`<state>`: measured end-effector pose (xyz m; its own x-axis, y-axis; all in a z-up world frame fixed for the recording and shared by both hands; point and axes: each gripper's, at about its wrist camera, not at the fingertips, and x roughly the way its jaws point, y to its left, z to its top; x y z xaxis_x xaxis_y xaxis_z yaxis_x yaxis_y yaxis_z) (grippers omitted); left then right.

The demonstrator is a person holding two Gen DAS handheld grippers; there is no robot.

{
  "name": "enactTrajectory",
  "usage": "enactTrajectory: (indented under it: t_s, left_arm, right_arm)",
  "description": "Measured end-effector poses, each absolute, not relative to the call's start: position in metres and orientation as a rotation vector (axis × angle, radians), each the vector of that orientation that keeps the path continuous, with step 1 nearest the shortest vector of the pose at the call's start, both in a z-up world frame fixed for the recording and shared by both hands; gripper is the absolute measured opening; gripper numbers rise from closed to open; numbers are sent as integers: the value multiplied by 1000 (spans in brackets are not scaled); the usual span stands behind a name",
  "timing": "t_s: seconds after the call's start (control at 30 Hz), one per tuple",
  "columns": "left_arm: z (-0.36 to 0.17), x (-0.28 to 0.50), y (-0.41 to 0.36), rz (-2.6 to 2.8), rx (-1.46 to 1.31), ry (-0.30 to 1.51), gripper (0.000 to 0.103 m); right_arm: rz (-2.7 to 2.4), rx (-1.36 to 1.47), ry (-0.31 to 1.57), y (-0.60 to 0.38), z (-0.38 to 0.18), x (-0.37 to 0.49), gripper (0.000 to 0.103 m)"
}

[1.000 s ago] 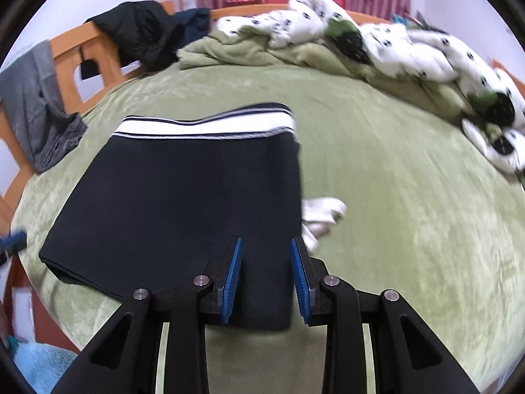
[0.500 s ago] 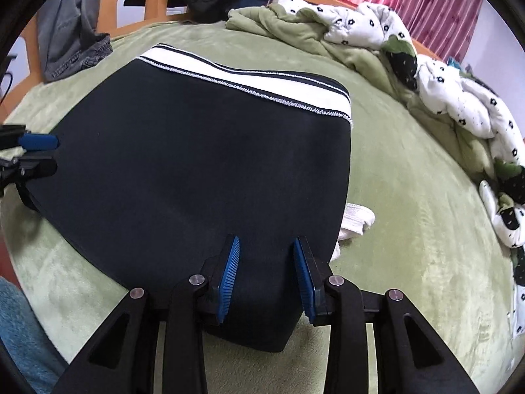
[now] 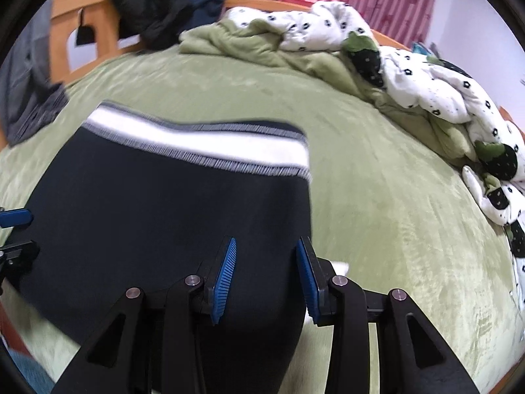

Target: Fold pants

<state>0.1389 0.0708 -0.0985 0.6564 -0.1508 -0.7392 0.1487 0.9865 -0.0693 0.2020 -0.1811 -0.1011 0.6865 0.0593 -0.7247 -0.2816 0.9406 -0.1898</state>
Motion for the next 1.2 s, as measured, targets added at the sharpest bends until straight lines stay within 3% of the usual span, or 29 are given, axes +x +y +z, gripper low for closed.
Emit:
enactTrajectory:
  t_s: [0.27,0.53,0.73,0.9,1.2]
  left_arm:
    - [-69,233,78,-181,-128,749,55]
    - [-131,299,40,-149,-15,835,56]
    - [-127,292,61,-135,-55,836,53]
    - [-117,249,54,-127,61,865,55]
    - [-132,159,71,-146,-85,936,56]
  right_arm:
    - [200,-221,680,-167,-81,245,44]
    - [308,-345,692,-145,-120,293,43]
    - [315,-343,703,-148,-125,299,43]
    - [284,-362,702,-151,-121,287,44]
    - [266,-419,813,-169,-112,220,46]
